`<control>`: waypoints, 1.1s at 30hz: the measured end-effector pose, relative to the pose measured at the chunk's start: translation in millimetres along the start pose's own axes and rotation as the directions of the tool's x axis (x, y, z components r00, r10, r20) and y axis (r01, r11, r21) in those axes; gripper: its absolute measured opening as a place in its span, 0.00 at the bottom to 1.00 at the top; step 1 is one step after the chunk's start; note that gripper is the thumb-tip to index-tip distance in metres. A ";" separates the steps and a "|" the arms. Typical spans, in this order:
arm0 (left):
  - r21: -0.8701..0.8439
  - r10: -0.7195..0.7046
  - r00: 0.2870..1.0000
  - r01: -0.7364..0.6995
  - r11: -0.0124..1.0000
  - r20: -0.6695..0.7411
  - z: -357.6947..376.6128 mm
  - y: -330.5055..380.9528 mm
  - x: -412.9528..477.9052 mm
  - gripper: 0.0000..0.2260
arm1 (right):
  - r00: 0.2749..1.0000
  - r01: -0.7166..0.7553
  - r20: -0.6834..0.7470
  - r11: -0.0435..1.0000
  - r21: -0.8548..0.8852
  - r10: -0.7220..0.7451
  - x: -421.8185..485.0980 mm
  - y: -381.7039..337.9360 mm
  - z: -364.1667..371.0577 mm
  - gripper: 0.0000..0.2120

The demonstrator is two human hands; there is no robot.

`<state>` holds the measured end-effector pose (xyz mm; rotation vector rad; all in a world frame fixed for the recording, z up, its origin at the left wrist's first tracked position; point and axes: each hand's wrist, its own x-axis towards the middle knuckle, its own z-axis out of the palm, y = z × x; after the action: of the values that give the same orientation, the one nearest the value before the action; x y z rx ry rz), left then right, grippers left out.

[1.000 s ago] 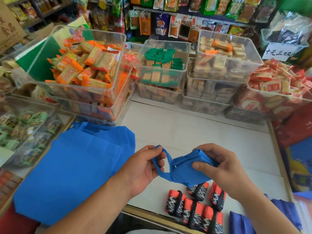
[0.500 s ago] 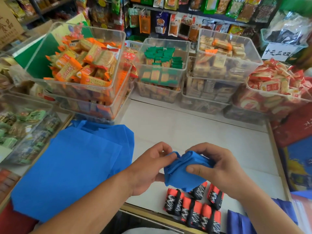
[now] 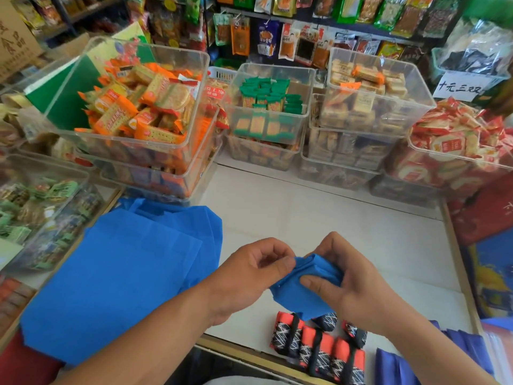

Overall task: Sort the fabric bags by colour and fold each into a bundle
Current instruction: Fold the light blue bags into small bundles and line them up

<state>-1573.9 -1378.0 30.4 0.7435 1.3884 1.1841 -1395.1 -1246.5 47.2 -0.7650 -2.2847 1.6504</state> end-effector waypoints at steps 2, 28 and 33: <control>0.048 0.018 1.000 -0.018 0.999 -0.006 -3.5 -4.5 -1.2 0.08 | 0.995 -0.008 -0.100 0.999 0.032 0.011 2.5 2.4 -0.7 0.13; 0.479 0.584 0.717 -0.388 0.788 -0.381 21.0 -24.5 -1.9 0.12 | 0.914 -0.108 -0.384 0.991 0.081 0.131 11.9 -12.9 8.0 0.12; 0.595 0.505 0.766 -0.204 0.777 -0.397 27.6 -23.5 -2.8 0.10 | 0.876 -0.151 -0.460 0.988 0.017 0.142 18.0 -10.3 15.1 0.13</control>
<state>-1542.4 -1381.1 12.4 1.1710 2.1724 1.4055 -1420.2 -1251.7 49.4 -1.2144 -1.9441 1.3186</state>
